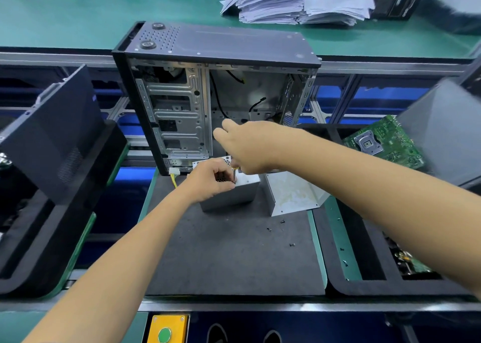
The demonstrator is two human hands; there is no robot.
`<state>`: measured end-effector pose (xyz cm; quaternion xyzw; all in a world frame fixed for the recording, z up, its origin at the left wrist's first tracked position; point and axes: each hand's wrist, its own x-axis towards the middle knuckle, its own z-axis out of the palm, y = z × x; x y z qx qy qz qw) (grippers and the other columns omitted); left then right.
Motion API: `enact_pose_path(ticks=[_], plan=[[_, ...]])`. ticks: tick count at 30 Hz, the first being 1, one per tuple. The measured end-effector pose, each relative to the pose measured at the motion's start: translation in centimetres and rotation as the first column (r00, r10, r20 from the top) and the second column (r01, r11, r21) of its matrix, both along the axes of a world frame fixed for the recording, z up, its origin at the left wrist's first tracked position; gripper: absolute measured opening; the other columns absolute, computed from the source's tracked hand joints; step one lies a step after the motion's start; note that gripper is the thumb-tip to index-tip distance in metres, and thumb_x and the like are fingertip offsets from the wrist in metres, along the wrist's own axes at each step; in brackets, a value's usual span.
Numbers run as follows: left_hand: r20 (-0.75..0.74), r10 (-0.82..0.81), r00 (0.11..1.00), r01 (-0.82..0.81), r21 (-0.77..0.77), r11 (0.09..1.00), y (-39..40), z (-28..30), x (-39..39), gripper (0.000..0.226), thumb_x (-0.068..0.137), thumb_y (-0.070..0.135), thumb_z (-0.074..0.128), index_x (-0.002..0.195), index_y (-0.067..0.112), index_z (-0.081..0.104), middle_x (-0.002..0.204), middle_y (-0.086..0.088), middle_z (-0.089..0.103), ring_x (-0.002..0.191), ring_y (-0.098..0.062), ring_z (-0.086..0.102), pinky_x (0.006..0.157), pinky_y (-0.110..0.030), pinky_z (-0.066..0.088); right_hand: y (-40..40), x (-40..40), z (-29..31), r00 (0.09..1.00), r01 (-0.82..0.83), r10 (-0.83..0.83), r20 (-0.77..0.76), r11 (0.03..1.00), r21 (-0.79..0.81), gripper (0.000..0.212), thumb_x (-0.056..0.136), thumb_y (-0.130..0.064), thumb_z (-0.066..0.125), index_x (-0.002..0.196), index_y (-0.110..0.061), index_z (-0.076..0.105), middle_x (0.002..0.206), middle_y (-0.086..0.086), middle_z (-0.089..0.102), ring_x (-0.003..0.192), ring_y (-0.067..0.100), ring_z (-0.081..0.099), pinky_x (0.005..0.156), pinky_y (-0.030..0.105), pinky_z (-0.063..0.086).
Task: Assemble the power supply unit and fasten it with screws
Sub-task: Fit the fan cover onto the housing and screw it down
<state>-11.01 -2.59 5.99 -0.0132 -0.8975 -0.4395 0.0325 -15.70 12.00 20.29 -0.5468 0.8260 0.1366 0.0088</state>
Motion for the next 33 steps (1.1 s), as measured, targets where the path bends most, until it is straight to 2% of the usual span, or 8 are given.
enact_pose_path(ticks=[4,11,13,17,21,24,29,33], plan=[[0.006,0.0,1.0,0.0,-0.002,1.0,-0.1,-0.1,0.0,0.019,0.073,0.0,0.077,0.069,0.017,0.068,0.074,0.008,0.067,0.07,0.006,0.058,0.064,-0.006,0.039,-0.3,0.5,0.1,0.998,-0.056,0.056,0.009,0.998,-0.029,0.025,0.082,-0.011,0.059,0.076,-0.014,0.035,0.07,-0.002,0.03,0.054,0.015,0.036,0.046,0.027,0.025],[0.063,-0.004,0.998,0.003,0.015,1.0,-0.2,-0.3,-0.1,0.015,0.074,0.005,0.075,0.074,0.02,0.071,0.075,0.013,0.068,0.072,0.003,0.059,0.066,-0.009,0.042,-1.6,0.7,-0.4,0.986,-0.012,0.003,-0.169,0.998,-0.054,0.031,0.095,-0.016,0.043,0.067,-0.014,0.031,0.062,0.0,0.029,0.062,0.027,0.043,0.056,0.032,0.033],[0.044,-0.017,0.999,0.017,-0.003,1.0,-0.2,-0.1,-0.1,0.021,0.074,0.004,0.075,0.069,0.024,0.069,0.076,0.012,0.067,0.073,0.001,0.059,0.069,-0.012,0.042,-1.5,0.5,-0.2,0.984,0.022,-0.025,-0.174,1.0,-0.018,0.027,0.098,-0.018,0.042,0.071,-0.013,0.037,0.067,0.001,0.035,0.066,0.027,0.046,0.058,0.033,0.035],[0.021,-0.014,1.0,0.014,-0.005,1.0,-0.2,0.0,-0.1,0.035,0.074,0.005,0.076,0.067,0.037,0.065,0.077,0.023,0.064,0.076,0.005,0.059,0.068,-0.005,0.04,-0.6,0.7,0.5,0.999,0.008,-0.005,-0.035,0.997,0.077,0.018,0.093,-0.017,0.05,0.109,-0.009,0.044,0.092,0.004,0.031,0.059,0.02,0.042,0.049,0.03,0.03],[0.018,-0.025,1.0,0.025,-0.011,1.0,-0.3,-0.1,-0.3,0.023,0.074,0.003,0.076,0.07,0.025,0.069,0.079,0.011,0.066,0.077,0.002,0.059,0.07,-0.007,0.041,-0.7,0.7,0.7,0.995,-0.073,0.077,-0.067,0.995,0.061,0.011,0.083,-0.008,0.055,0.084,-0.012,0.045,0.089,0.003,0.037,0.054,0.012,0.03,0.051,0.028,0.028],[0.027,-0.036,0.999,0.036,-0.005,0.999,-0.4,0.0,-0.3,0.014,0.074,0.002,0.076,0.074,0.015,0.071,0.082,0.009,0.067,0.081,0.002,0.059,0.073,-0.009,0.042,-0.8,0.5,0.4,0.994,-0.065,0.068,-0.091,0.997,0.035,0.026,0.088,-0.014,0.052,0.07,-0.012,0.034,0.069,0.002,0.034,0.052,0.016,0.034,0.053,0.03,0.031],[0.027,-0.044,0.999,0.045,-0.026,0.999,-0.4,0.0,-0.4,0.014,0.074,0.002,0.076,0.074,0.015,0.07,0.084,0.003,0.068,0.083,-0.008,0.06,0.077,-0.02,0.047,-0.6,-0.1,-0.5,0.986,-0.011,0.008,-0.164,1.0,-0.021,0.022,0.1,-0.025,0.041,0.081,-0.015,0.043,0.068,0.002,0.036,0.064,0.027,0.044,0.057,0.033,0.034],[0.028,-0.04,0.999,0.041,-0.009,0.999,-0.4,0.2,-0.5,0.027,0.074,0.003,0.077,0.069,0.027,0.067,0.086,0.001,0.065,0.085,-0.011,0.06,0.079,-0.021,0.046,-0.2,-0.7,-0.1,1.0,0.023,-0.024,0.012,1.0,0.018,0.019,0.092,-0.018,0.053,0.093,-0.014,0.034,0.093,0.004,0.033,0.058,0.019,0.041,0.05,0.031,0.029]])
